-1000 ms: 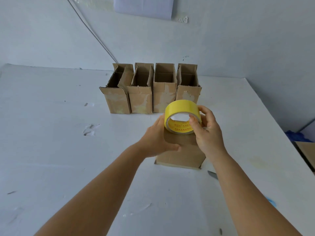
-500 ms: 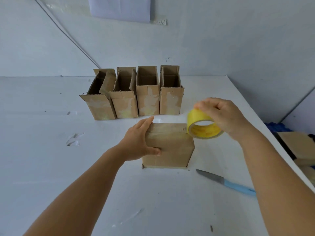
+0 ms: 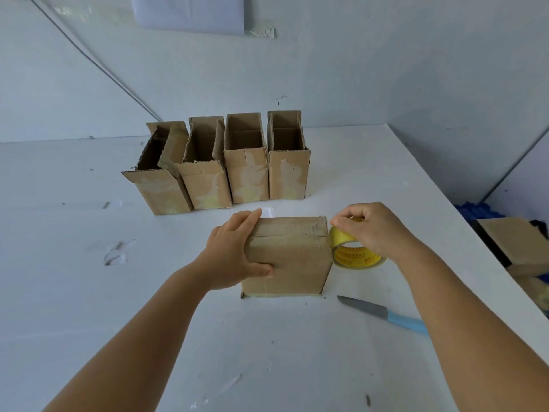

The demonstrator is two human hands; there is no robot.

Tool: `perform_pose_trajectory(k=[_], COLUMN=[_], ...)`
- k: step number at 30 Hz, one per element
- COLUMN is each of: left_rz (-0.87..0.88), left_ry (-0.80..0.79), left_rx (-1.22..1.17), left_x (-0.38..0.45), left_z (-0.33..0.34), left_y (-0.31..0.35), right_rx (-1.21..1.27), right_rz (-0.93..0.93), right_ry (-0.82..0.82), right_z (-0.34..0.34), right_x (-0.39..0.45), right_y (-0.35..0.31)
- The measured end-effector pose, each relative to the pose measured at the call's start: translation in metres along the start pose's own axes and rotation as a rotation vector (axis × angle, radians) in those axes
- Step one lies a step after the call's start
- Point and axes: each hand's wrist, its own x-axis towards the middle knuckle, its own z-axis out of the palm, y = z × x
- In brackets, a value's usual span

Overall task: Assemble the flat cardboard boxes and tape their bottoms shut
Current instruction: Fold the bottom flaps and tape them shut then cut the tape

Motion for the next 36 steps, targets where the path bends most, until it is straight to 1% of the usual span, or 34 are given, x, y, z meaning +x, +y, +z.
perform_pose_trajectory(k=[4,7,10,15,18,20,21,23,25,27,28,29,30,31,34,35,36], left_rz=[0.023,0.084,0.141,0.265,0.293,0.285,0.279,0.276,0.287,0.292,0.289,0.287,0.289,0.289,0.285,0.287,0.283], left_ry=[-0.096,-0.162,-0.191,-0.286,-0.257,-0.235,-0.229,-0.214,-0.205,-0.215,-0.228,-0.239,-0.246,-0.250,-0.249,-0.254,-0.261], left_rx=[0.318,0.470,0.533,0.541,0.531,0.501,0.482,0.453,0.437,0.417,0.410,0.408,0.406,0.404,0.397,0.400,0.403], left_x=[0.003,0.014,0.032,0.055,0.063,0.063,0.062,0.062,0.063,0.066,0.067,0.067,0.067,0.067,0.066,0.065,0.065], left_z=[-0.003,0.004,0.013,0.022,0.026,0.025,0.025,0.024,0.024,0.022,0.022,0.021,0.021,0.021,0.022,0.021,0.021], left_y=[0.007,0.029,0.053,0.081,0.087,0.083,0.081,0.079,0.079,0.079,0.079,0.079,0.078,0.078,0.077,0.078,0.078], right_rx=[0.040,0.022,0.008,-0.062,-0.086,0.003,0.078,0.300,0.587,0.813,0.851,0.840,0.777,0.640,0.030,-0.066,-0.090], right_rz=[-0.012,-0.026,-0.016,-0.040,-0.055,-0.023,0.022,0.133,0.225,0.235,0.212,0.184,0.156,0.129,0.122,0.130,0.137], right_ry=[0.000,-0.003,0.002,0.010,0.012,-0.014,-0.024,-0.047,-0.060,-0.034,-0.024,-0.016,-0.016,-0.020,-0.031,-0.038,-0.043], right_z=[0.004,0.005,0.006,0.008,0.006,0.001,-0.002,-0.003,0.004,0.009,0.010,0.008,0.005,0.000,-0.011,-0.012,-0.014], right_x=[0.001,0.001,0.000,0.002,0.001,-0.002,-0.004,-0.010,-0.013,-0.012,-0.011,-0.010,-0.009,-0.007,-0.003,-0.003,-0.002], right_y=[0.001,0.000,0.001,-0.001,-0.001,0.008,0.017,0.033,0.045,0.049,0.049,0.048,0.046,0.047,0.056,0.060,0.061])
